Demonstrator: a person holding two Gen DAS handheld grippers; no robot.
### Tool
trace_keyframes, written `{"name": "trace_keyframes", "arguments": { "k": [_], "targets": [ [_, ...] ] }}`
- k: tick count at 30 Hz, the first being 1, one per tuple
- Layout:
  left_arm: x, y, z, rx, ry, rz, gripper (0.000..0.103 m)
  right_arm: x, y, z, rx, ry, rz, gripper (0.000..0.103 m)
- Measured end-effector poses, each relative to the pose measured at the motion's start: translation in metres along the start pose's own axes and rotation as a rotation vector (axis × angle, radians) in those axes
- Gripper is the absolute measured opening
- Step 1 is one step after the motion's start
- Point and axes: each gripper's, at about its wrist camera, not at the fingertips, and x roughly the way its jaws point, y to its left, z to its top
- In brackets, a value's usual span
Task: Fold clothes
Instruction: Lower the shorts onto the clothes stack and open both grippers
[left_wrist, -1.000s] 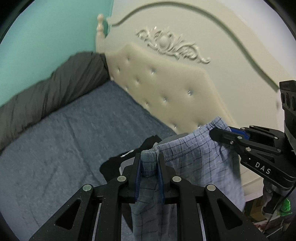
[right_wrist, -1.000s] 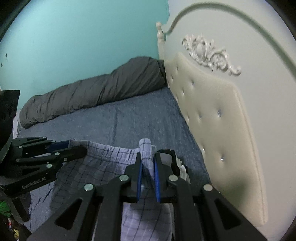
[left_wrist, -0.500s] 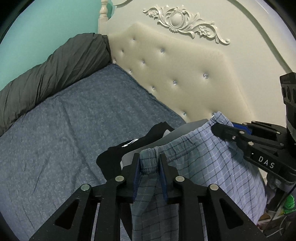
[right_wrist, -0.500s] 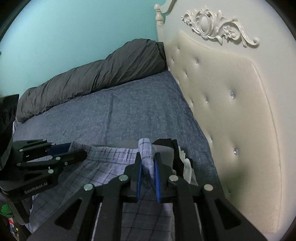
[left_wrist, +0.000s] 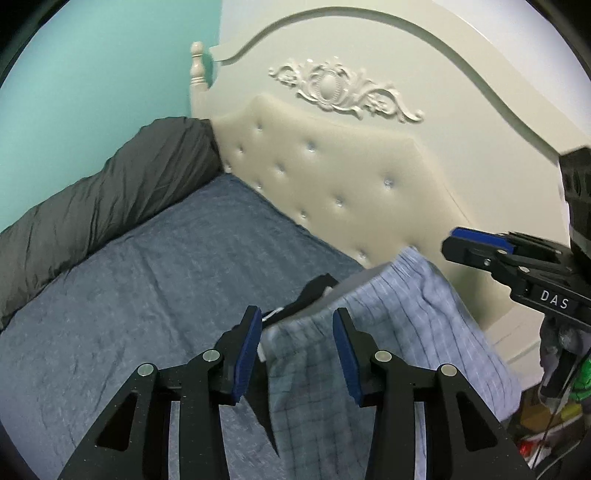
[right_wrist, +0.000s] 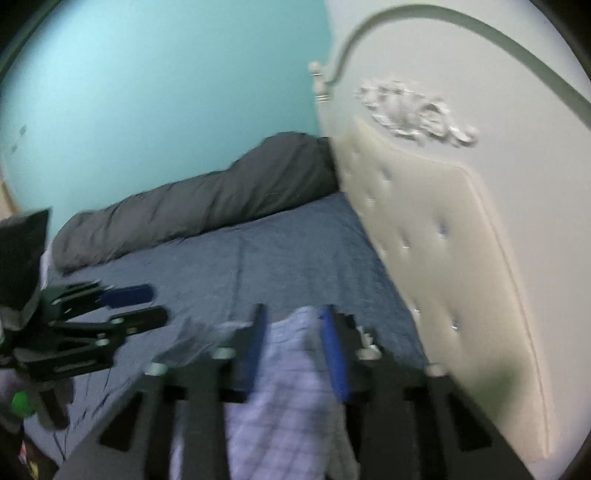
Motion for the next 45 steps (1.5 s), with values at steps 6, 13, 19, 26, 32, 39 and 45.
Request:
{"name": "trace_keyframes", "arguments": {
  "k": [6,13,19,26,32,39,45],
  "targets": [
    [0.024,-0.009,-0.016,0.02,0.066,0.023,0.043,0.025,0.004,-0.016,-0.009,0.09,-0.045,0.014],
    [0.052,0.001,-0.03,-0.005,0.129,0.048,0.043,0.049,-0.012,-0.03,0.047,0.15,-0.093,0.014],
    [0.022,0.005,-0.035,-0.03,0.068,0.033,0.044,0.018,-0.018,-0.029,0.065,0.072,-0.073,0.014],
    [-0.022,-0.016,-0.057,0.011,0.004,-0.007,0.044,-0.039,0.0,-0.058,0.054,-0.016,-0.049,0.014],
    [-0.041,-0.033,-0.09,0.005,-0.008,-0.032,0.044,-0.058,0.013,-0.091,0.05,-0.038,-0.087,0.014],
    [-0.049,-0.041,-0.118,-0.013,-0.017,0.001,0.044,-0.058,0.023,-0.121,0.012,-0.013,-0.171,0.014],
    [-0.045,-0.041,-0.127,-0.011,-0.001,0.027,0.044,-0.065,0.012,-0.137,0.075,-0.014,-0.214,0.014]
  ]
}}
